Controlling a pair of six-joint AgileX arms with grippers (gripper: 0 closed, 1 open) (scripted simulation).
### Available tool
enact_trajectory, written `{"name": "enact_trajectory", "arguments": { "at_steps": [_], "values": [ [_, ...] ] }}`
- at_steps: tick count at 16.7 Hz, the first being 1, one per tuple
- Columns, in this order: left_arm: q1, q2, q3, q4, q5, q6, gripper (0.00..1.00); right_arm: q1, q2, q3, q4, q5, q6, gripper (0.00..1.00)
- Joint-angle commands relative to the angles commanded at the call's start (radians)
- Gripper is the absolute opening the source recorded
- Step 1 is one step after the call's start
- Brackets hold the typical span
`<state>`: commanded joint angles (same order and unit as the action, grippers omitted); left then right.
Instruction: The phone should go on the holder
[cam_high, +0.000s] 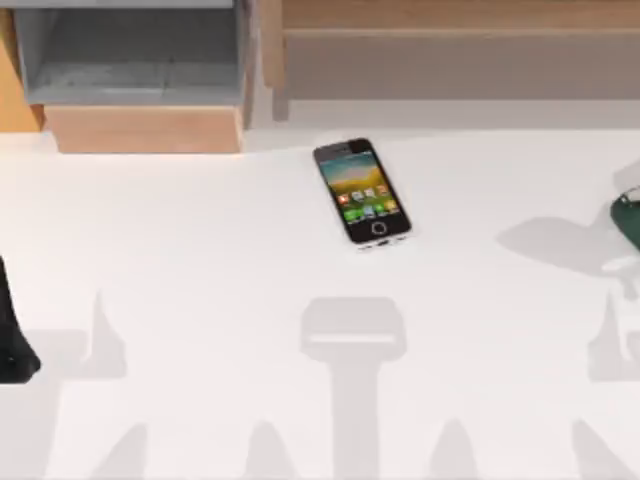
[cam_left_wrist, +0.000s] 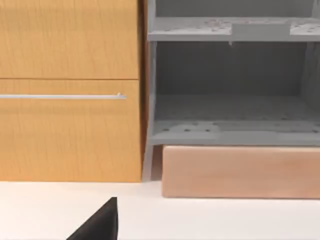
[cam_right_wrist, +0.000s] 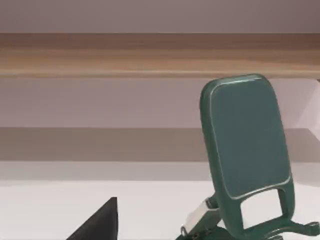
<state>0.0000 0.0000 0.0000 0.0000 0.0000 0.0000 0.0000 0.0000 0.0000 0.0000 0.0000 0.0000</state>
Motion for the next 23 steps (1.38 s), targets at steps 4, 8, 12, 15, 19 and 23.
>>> {"name": "enact_trajectory", "arguments": {
  "at_steps": [4, 8, 12, 15, 19, 23],
  "values": [
    [0.000, 0.000, 0.000, 0.000, 0.000, 0.000, 1.00, 0.000, 0.024, 0.028, -0.017, 0.000, 0.006, 1.00],
    [0.000, 0.000, 0.000, 0.000, 0.000, 0.000, 1.00, 0.002, 0.190, 0.209, -0.127, 0.002, 0.037, 1.00],
    [0.000, 0.000, 0.000, 0.000, 0.000, 0.000, 1.00, 0.010, 0.509, 0.530, -0.320, 0.015, 0.076, 1.00],
    [0.000, 0.000, 0.000, 0.000, 0.000, 0.000, 1.00, 0.035, 0.826, 0.826, -0.501, 0.030, 0.103, 1.00],
    [0.000, 0.000, 0.000, 0.000, 0.000, 0.000, 1.00, 0.111, 1.306, 1.248, -0.765, 0.049, 0.133, 1.00],
    [0.000, 0.000, 0.000, 0.000, 0.000, 0.000, 1.00, 0.215, 1.788, 1.650, -1.010, 0.063, 0.163, 1.00]
  ]
}}
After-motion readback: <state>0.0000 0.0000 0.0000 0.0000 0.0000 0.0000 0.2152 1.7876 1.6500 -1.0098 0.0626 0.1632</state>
